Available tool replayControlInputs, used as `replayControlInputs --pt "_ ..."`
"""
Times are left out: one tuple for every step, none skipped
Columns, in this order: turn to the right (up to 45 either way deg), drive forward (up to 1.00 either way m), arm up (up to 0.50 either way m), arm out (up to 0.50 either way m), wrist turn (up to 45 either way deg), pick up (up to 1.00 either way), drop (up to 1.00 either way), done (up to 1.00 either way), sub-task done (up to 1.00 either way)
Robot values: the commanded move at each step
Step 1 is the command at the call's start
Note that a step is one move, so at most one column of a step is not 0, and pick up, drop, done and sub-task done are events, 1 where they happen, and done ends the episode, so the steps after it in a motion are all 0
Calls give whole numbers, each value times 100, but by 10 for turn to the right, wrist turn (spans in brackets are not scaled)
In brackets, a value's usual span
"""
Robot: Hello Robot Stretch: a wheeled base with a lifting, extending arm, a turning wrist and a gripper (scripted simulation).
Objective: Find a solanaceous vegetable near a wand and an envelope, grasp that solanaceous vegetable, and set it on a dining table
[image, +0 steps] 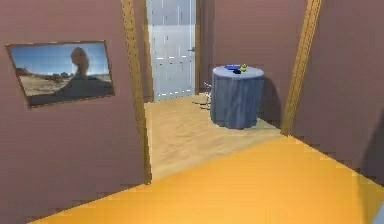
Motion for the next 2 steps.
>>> replayControlInputs --pt "0 100 0 0 0 0 0 0 0" --pt "60 0 0 0 0 0 0 0 0"
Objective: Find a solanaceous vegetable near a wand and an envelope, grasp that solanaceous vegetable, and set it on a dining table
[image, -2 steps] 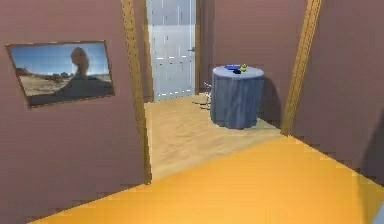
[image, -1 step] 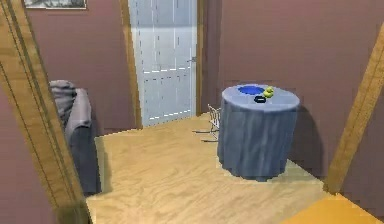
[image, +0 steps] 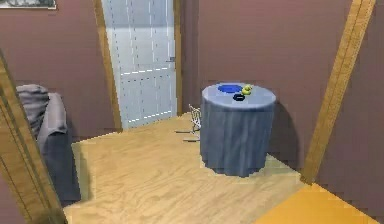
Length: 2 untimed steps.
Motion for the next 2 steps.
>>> replayControlInputs --pt "0 20 0 0 0 0 0 0 0" --pt "-90 0 0 0 0 0 0 0 0"
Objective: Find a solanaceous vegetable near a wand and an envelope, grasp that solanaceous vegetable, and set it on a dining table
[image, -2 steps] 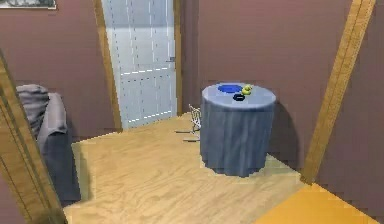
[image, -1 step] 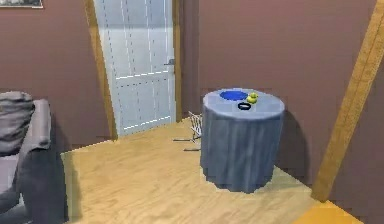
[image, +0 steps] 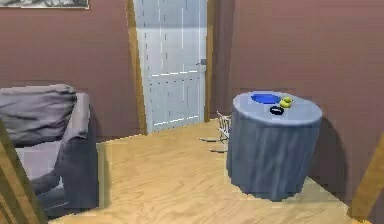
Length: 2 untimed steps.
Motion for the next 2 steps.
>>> replayControlInputs --pt "0 100 0 0 0 0 0 0 0" --pt "-30 0 0 0 0 0 0 0 0"
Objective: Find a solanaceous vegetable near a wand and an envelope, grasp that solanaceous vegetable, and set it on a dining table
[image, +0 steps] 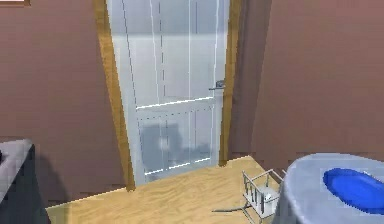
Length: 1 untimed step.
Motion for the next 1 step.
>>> replayControlInputs --pt "0 40 0 0 0 0 0 0 0"
